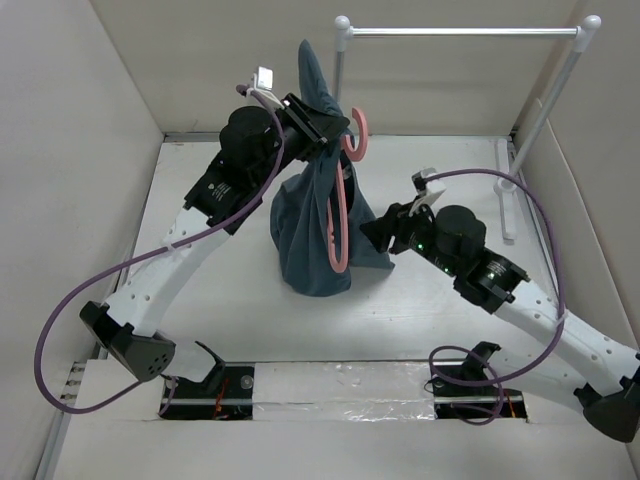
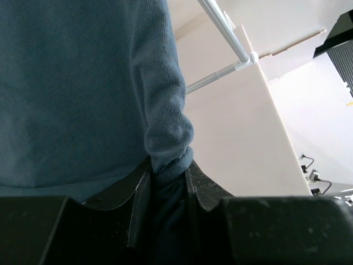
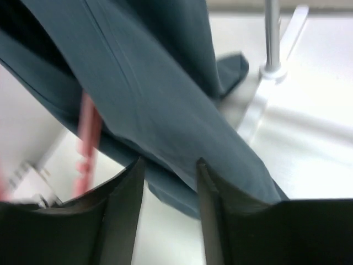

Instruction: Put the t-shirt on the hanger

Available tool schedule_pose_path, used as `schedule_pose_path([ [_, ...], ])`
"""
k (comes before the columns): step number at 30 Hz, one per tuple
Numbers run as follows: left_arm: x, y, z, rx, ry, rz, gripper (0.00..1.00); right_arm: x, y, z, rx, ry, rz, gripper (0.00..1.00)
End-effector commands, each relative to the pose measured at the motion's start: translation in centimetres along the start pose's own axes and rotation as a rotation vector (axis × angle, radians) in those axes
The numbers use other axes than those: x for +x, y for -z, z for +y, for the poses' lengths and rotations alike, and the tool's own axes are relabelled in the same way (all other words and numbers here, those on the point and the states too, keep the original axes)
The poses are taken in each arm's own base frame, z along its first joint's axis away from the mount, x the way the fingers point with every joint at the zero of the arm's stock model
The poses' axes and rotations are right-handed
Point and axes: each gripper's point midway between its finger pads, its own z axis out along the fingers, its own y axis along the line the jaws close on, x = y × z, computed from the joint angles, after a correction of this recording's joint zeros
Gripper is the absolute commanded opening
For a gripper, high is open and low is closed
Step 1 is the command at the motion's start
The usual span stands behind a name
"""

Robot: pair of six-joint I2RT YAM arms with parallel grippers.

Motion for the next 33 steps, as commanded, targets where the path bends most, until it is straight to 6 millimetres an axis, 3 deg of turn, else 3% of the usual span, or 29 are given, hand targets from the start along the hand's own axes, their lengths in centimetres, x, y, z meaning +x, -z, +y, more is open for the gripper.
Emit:
schedule_pose_path([
  [1, -2.7, 2.6, -4.8, 0.162, 0.028, -0.076, 0.00, 1.6, -0.1, 0.1, -0.042, 0.055, 0.081, 0.55],
  [5, -2.4, 2.7, -4.8, 0.165, 0.041, -0.067, 0.00, 2.7, -1.6, -0.9, -0.001, 0.089, 0.142, 0.56],
  [9, -2.3, 2.8, -4.6, 0.161, 0.046, -0.064, 0.00, 2.0, -2.8, -1.1, 0.013, 0.102, 0.130, 0.57],
  [11, -2.3, 2.9, -4.6, 0.161, 0.049, -0.064, 0.00, 1.9, -3.3, -1.0, 0.013, 0.108, 0.132, 0.52],
  [13, -2.3, 2.9, -4.5, 0.157, 0.054, -0.068, 0.00, 2.2, -3.8, -1.0, 0.009, 0.110, 0.151, 0.31],
  [14, -2.8, 3.0, -5.0, 0.179, 0.054, -0.084, 0.00, 2.5, -3.8, -0.6, 0.000, 0.110, 0.160, 0.15],
  [17, -3.7, 3.0, -5.3, 0.198, 0.066, -0.123, 0.00, 3.4, -3.4, 0.0, -0.013, 0.093, 0.176, 0.00],
  [18, -4.0, 2.9, -5.7, 0.223, 0.073, -0.142, 0.00, 3.7, -3.2, 0.1, -0.019, 0.086, 0.185, 0.00],
  [20, -4.5, 2.7, -6.2, 0.247, 0.097, -0.169, 0.00, 5.6, -2.4, -0.3, -0.008, 0.067, 0.233, 0.00],
  [21, -5.5, 2.6, -6.6, 0.276, 0.109, -0.221, 0.00, 6.9, -1.8, 0.8, -0.056, 0.057, 0.274, 0.00],
  [23, -6.5, 2.8, -6.8, 0.306, 0.126, -0.281, 0.00, 8.6, -0.4, 1.1, -0.072, 0.017, 0.321, 0.00],
  [24, -7.1, 3.0, -7.3, 0.340, 0.135, -0.315, 0.00, 10.4, 0.5, 1.3, -0.091, 0.006, 0.366, 0.00],
  [27, -8.4, 2.8, -7.5, 0.354, 0.146, -0.384, 0.00, 12.5, 2.8, 1.5, -0.098, -0.038, 0.413, 0.00],
  [33, -10.3, 2.0, -8.3, 0.388, 0.139, -0.484, 0.00, 13.6, 7.2, 2.0, -0.132, -0.110, 0.488, 0.00],
])
